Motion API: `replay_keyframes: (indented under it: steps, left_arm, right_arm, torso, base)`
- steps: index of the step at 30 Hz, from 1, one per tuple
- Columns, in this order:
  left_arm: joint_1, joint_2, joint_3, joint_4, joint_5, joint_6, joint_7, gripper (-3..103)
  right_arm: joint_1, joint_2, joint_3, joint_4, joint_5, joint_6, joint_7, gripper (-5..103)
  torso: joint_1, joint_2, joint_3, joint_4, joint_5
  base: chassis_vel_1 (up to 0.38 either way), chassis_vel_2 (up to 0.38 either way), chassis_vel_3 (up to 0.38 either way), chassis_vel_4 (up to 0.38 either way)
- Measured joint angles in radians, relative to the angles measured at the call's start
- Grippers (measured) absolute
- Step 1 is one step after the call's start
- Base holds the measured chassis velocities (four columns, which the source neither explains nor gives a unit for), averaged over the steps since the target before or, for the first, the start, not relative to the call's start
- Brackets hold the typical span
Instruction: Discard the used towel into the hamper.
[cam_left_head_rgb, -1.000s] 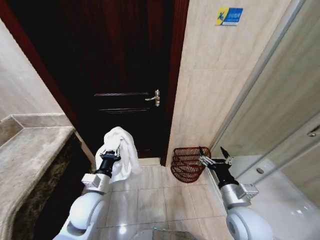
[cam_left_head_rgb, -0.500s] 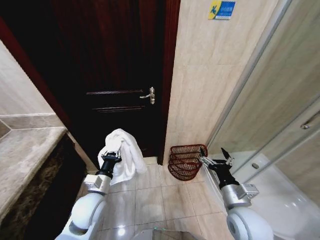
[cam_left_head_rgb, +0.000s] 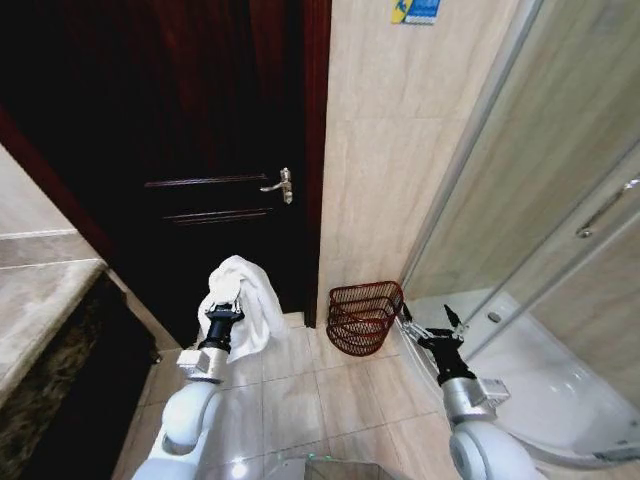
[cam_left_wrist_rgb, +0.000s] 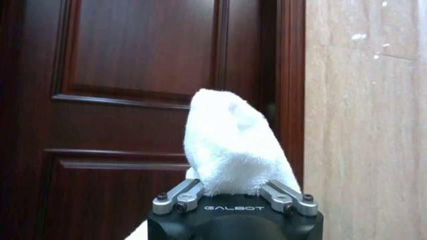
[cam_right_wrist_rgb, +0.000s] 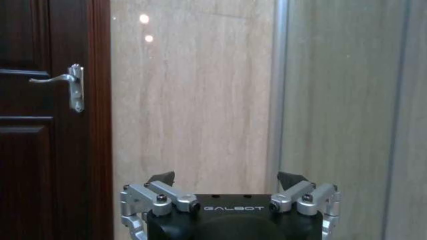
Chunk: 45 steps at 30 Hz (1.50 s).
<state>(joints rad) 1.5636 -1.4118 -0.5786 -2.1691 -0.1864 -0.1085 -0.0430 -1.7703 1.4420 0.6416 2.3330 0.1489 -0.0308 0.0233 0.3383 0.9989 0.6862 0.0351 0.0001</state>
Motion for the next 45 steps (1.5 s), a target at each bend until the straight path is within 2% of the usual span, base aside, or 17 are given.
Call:
replay_keyframes:
  steps: [6, 8, 9, 12, 16, 24, 36, 39, 43, 45]
  left_arm:
    - [0.012, 0.009, -0.008, 0.008, -0.033, -0.014, 0.006, 10]
    - [0.014, 0.020, -0.011, 0.018, -0.086, -0.015, 0.008, 10]
    - [0.014, 0.020, -0.011, 0.018, -0.086, -0.015, 0.008, 10]
    - [0.004, 0.073, -0.033, 0.053, -0.200, -0.017, 0.029, 10]
    - [-0.009, 0.120, -0.048, 0.090, -0.256, -0.036, 0.043, 10]
    - [-0.023, 0.145, -0.038, 0.129, -0.280, -0.056, 0.066, 10]
    - [-0.058, 0.148, -0.033, 0.156, -0.273, -0.056, 0.078, 10]
    - [-0.062, 0.146, -0.033, 0.159, -0.268, -0.055, 0.079, 10]
    - [-0.062, 0.145, -0.032, 0.159, -0.265, -0.054, 0.079, 10]
    - [-0.062, 0.143, -0.031, 0.160, -0.256, -0.053, 0.079, 10]
  right_arm:
    - [-0.014, 0.025, -0.003, 0.020, -0.023, 0.011, 0.000, 100]
    - [-0.015, 0.038, -0.010, 0.029, -0.043, 0.011, 0.000, 100]
    - [-0.015, 0.038, -0.010, 0.029, -0.043, 0.011, 0.000, 100]
    - [-0.016, 0.048, -0.015, 0.039, -0.058, 0.006, 0.001, 100]
    - [-0.015, 0.057, -0.016, 0.039, -0.064, 0.004, 0.004, 100]
    - [-0.012, 0.092, -0.018, 0.045, -0.086, -0.006, 0.005, 100]
    - [-0.016, 0.095, -0.017, 0.042, -0.080, -0.029, 0.002, 100]
    - [-0.018, 0.092, 0.011, 0.029, -0.055, -0.025, -0.012, 100]
    - [-0.018, 0.085, 0.026, 0.025, -0.038, -0.024, -0.022, 100]
    - [-0.023, 0.060, 0.038, 0.020, -0.009, -0.018, -0.027, 100]
  torso:
    - [-0.011, -0.025, -0.013, 0.0002, 0.0000]
    - [-0.017, -0.037, -0.020, 0.0002, -0.0001]
    - [-0.017, -0.037, -0.020, 0.0002, -0.0001]
    - [-0.026, -0.057, -0.031, 0.0000, -0.0003]
    - [-0.033, -0.074, -0.041, 0.0000, -0.0002]
    - [-0.051, -0.115, -0.064, 0.0000, -0.0003]
    - [-0.072, -0.164, -0.092, 0.0000, -0.0002]
    - [-0.081, -0.186, -0.104, 0.0000, -0.0001]
    - [-0.084, -0.192, -0.108, 0.0000, -0.0001]
    - [-0.089, -0.203, -0.113, 0.0000, 0.0000]
  base:
    - [-0.014, -0.024, -0.030, -0.012]
    - [0.000, 0.000, 0.000, 0.000]
    - [0.000, 0.000, 0.000, 0.000]
    - [-0.041, -0.046, -0.049, -0.057]
    - [-0.046, -0.054, -0.047, -0.043]
    - [-0.039, -0.048, -0.042, -0.031]
    - [0.000, 0.000, 0.000, 0.000]
    - [-0.037, -0.047, -0.054, -0.048]
    - [-0.008, -0.008, -0.013, -0.012]
    - [-0.016, -0.026, -0.021, -0.016]
